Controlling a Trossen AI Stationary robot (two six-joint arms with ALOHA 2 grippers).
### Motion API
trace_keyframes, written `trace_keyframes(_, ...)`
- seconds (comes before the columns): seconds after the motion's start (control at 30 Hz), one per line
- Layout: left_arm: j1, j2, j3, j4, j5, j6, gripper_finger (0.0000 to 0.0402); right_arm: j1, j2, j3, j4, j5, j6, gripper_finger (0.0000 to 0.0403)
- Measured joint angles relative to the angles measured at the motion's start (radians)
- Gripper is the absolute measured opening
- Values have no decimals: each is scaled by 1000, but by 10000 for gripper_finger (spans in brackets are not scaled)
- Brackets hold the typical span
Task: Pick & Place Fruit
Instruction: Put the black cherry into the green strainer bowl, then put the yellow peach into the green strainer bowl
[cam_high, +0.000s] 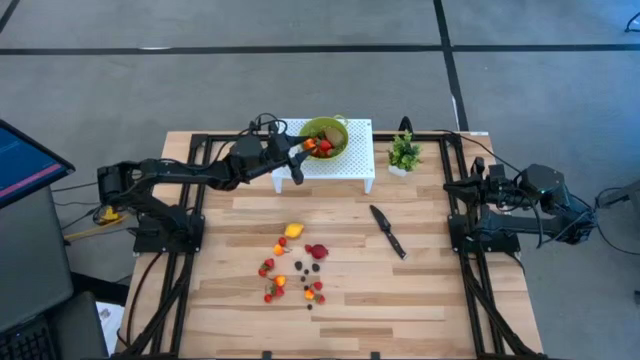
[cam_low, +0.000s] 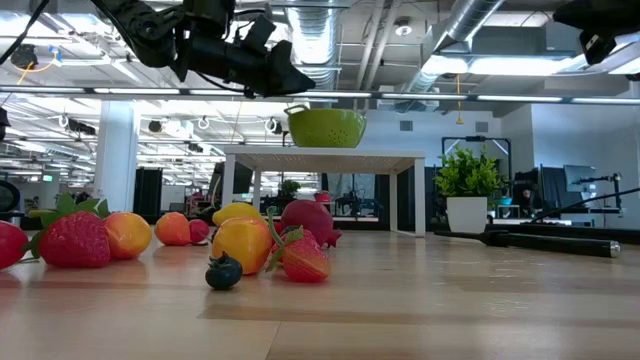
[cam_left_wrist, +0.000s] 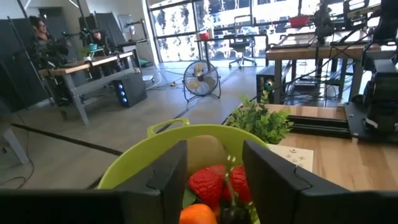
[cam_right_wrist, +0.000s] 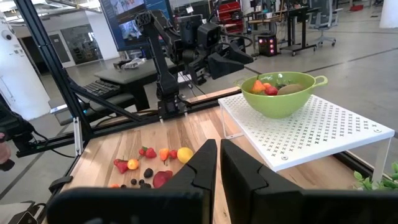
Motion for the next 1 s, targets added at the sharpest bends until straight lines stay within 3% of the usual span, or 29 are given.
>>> trace_keyframes(0.27, -13, -8, 0, -4, -1, 5, 180, 0, 0, 0, 0, 0, 0, 17)
trace_keyframes(0.5, -75, -60, 0, -32, 32, 5, 176, 0, 0, 0, 0, 0, 0, 17)
trace_keyframes(1.0, -350, -239, 0, -340, 55, 4, 159, 0, 0, 0, 0, 0, 0, 17)
